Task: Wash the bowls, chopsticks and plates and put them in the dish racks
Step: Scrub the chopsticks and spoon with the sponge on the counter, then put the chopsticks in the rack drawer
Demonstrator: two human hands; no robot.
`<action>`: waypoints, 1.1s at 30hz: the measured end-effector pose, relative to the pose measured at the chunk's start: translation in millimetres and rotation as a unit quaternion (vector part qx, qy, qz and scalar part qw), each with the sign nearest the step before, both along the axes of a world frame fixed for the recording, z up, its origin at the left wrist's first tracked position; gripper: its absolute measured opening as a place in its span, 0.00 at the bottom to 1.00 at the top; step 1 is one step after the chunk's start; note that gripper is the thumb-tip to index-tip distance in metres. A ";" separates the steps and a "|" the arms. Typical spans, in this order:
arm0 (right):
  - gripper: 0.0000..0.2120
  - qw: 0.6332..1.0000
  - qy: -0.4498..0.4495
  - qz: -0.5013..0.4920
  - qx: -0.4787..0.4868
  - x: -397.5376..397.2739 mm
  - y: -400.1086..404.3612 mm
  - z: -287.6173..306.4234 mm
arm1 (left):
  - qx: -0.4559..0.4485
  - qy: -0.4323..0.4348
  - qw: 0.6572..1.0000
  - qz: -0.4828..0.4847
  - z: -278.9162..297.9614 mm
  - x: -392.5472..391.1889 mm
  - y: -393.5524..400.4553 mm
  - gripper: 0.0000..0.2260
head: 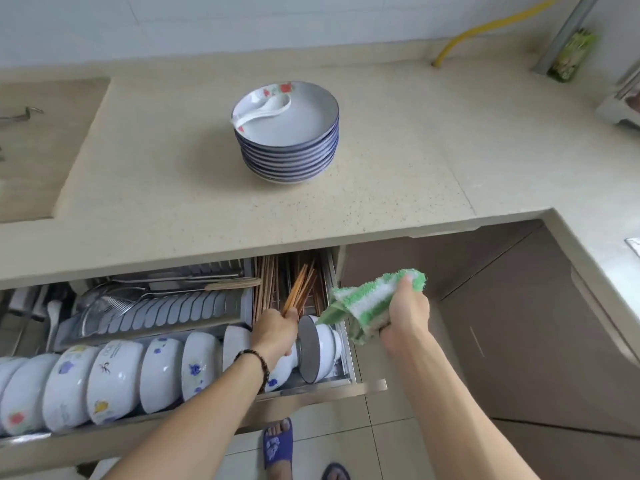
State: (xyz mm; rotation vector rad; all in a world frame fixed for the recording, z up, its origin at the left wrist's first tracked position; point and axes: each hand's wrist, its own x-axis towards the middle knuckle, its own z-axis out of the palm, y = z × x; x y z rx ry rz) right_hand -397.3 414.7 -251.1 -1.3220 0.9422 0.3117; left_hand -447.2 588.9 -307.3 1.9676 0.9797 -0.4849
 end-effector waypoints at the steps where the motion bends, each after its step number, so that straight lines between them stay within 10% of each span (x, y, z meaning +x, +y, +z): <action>1: 0.23 1.000 0.003 0.004 -0.004 1.7 1.1 -8.6 | 0.003 0.001 1.000 0.000 -12.6 10.9 -1.9 0.18; 14: 0.15 0.998 -0.031 0.044 -0.023 35.1 13.2 -84.3 | 0.018 0.023 0.998 -0.047 -117.3 90.9 0.6 0.18; 21: 0.15 0.996 -0.040 0.082 0.000 23.0 25.2 -71.1 | 0.019 0.030 0.992 -0.124 -77.4 70.5 8.3 0.24; 26: 0.15 0.988 -0.071 0.136 0.027 12.4 28.7 -39.5 | -0.075 -0.149 0.985 -0.050 -23.3 28.9 13.0 0.17; 33: 0.19 0.979 -0.088 0.134 0.123 0.8 51.8 19.7 | -0.119 -0.174 0.962 -0.174 81.7 -9.7 7.7 0.03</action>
